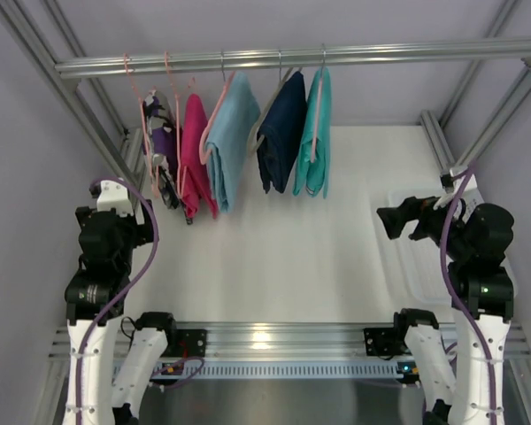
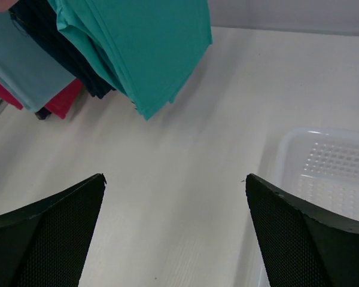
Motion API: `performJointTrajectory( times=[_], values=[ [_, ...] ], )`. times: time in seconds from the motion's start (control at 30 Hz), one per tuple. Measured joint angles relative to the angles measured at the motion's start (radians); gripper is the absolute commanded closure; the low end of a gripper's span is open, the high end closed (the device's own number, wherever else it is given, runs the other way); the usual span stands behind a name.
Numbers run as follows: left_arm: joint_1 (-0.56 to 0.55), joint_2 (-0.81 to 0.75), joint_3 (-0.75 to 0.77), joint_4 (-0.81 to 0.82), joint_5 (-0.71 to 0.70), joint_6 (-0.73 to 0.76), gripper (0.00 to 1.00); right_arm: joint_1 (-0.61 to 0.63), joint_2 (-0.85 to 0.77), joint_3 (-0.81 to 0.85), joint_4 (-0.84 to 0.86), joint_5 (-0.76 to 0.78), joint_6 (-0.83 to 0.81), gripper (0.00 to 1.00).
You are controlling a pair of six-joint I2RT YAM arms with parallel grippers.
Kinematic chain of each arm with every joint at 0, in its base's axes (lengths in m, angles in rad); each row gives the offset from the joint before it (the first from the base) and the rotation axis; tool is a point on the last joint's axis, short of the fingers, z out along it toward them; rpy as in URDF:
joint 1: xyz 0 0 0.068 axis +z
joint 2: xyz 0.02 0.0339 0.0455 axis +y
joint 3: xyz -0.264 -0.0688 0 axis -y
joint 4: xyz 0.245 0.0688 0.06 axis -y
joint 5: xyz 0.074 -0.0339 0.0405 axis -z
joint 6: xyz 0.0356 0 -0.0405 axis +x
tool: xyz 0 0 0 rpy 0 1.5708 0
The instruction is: Remove the trousers from the hanger
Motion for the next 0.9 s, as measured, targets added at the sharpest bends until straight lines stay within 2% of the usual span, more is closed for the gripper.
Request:
performJointTrajectory(
  times=[0.2,0.33,0.43,0.47,0.57,0.7,0.9],
  values=[
    [0.000,0.003,0.026,-0.014,-0.051,0.005,0.01,0.000,-0.004,-0.052,0.035,-0.096,0.154,0.01],
    [0.000,0.006,0.077,-0.017,-0.054,-0.005,0.01,0.000,0.022,-0.064,0.142,-0.164,0.336,0.02],
    [0.000,0.014,0.127,-0.023,-0.042,-0.024,0.01,0.000,0.027,-0.091,0.325,-0.177,0.525,0.15],
    [0.000,0.022,0.149,-0.028,-0.029,-0.034,0.01,0.000,0.026,-0.102,0.389,-0.170,0.591,0.27],
    [0.000,0.063,0.224,-0.043,0.019,-0.064,0.01,0.013,0.044,-0.113,0.558,-0.129,0.755,0.38],
    [0.000,0.139,0.325,-0.048,0.094,-0.100,0.01,0.097,0.179,-0.028,0.694,-0.089,0.899,0.41],
    [0.000,0.217,0.418,-0.044,0.189,-0.121,0.01,0.299,0.381,0.069,0.820,-0.036,0.989,0.43]
  ],
)
